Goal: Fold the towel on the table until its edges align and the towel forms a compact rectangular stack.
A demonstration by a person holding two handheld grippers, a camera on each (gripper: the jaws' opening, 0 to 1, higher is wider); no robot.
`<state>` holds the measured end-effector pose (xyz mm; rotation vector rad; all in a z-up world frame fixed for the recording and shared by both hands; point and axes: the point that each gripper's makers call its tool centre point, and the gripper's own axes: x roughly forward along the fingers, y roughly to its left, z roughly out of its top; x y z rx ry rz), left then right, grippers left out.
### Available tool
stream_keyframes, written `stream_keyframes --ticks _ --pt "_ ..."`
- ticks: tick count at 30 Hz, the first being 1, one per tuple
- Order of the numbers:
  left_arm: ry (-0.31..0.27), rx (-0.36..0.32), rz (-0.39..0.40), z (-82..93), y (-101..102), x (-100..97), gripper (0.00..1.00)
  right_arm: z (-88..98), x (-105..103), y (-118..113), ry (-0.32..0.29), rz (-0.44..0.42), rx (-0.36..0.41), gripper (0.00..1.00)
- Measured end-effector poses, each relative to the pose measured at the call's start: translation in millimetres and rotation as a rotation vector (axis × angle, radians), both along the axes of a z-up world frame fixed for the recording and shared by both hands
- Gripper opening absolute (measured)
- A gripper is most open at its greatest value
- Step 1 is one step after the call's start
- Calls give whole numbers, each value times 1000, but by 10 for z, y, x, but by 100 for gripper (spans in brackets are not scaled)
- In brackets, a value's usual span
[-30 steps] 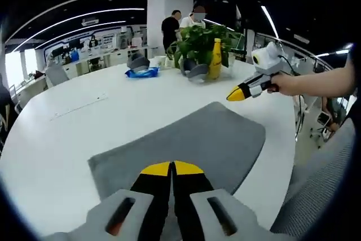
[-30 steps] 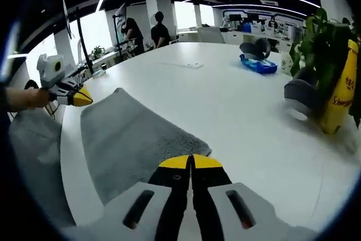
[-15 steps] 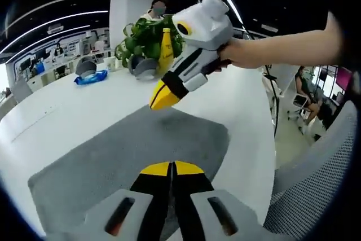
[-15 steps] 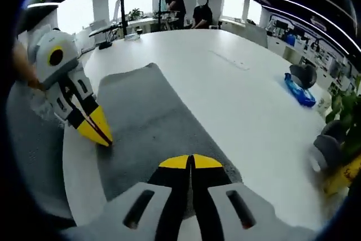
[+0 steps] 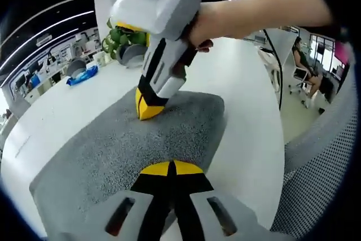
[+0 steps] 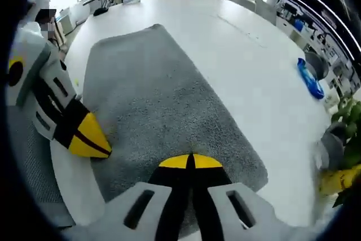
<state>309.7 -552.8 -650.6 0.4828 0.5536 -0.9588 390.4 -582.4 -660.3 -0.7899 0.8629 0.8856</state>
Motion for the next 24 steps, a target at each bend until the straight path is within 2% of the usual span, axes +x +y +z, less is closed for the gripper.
stream_keyframes --ticks 1,6,9,15,19,21,24 --pt "-8 16 -8 -1 8 -13 0 -4 -8 2 -4 14 -31 0" --pt "-46 89 -38 -4 66 -93 0 -1 -51 17 21 -1 -66 0" --pt "-73 140 -81 -4 88 -115 0 -9 -84 11 23 22 -102 0" --pt "-67 205 -105 -4 116 -142 0 -13 -139 10 19 23 -175 0" --pt "-81 230 -118 -8 148 -161 0 -10 -145 -2 44 7 -184 0" --pt "-84 251 -125 -4 173 -171 0 -8 -176 -12 81 -22 -157 0" --pt "-74 265 -126 -4 219 -185 0 -5 -226 -36 117 -22 -127 0"
